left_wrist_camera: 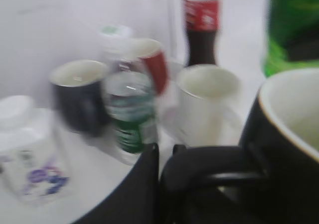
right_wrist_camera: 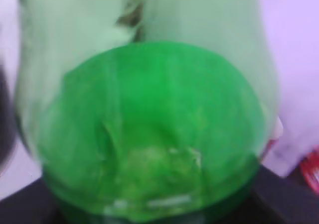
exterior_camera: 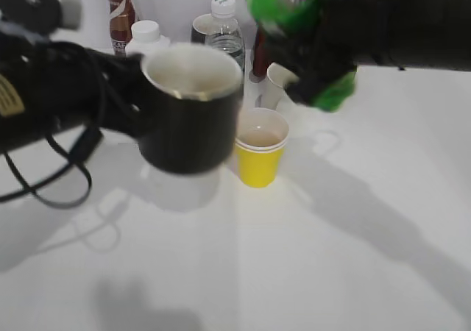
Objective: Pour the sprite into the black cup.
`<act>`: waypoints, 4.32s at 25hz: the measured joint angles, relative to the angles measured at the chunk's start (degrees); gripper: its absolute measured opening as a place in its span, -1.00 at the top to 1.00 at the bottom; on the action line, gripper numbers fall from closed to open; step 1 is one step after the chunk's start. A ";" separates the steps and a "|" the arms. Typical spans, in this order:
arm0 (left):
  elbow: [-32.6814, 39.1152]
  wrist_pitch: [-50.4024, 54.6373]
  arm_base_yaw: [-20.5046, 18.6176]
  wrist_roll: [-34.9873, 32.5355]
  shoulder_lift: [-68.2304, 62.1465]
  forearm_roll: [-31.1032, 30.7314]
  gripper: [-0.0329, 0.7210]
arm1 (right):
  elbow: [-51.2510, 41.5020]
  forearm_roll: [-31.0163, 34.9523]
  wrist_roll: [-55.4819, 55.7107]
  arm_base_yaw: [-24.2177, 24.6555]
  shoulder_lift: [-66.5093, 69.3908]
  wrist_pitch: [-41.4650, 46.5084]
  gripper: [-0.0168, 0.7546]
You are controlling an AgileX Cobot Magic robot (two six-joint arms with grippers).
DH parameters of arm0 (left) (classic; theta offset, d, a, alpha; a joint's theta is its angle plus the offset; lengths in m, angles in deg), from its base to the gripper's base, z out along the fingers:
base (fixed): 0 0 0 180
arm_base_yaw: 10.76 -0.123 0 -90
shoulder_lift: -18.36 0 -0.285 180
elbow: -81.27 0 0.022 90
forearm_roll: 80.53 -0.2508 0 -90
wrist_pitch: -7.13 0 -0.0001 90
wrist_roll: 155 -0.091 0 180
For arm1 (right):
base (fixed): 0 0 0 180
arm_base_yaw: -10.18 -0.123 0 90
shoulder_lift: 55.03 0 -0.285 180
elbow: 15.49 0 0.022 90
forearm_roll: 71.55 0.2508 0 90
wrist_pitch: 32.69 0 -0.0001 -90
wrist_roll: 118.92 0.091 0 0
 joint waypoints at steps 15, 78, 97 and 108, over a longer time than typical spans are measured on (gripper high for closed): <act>0.11 -22.71 -26.71 -1.89 -12.97 7.60 0.78 | -17.44 18.63 18.84 17.76 -0.18 -24.51 -0.16; 18.57 -32.42 -27.72 -1.19 -9.28 7.32 0.23 | -23.45 41.68 -1.04 20.61 16.34 -54.03 -0.16; 9.55 13.25 -27.72 -1.19 25.01 5.84 0.23 | -10.24 38.40 -4.91 20.61 -6.99 -29.57 -0.76; -6.44 65.79 -27.72 -1.19 57.29 0.39 -0.33 | -4.66 35.81 -5.15 19.21 -40.88 22.81 -0.74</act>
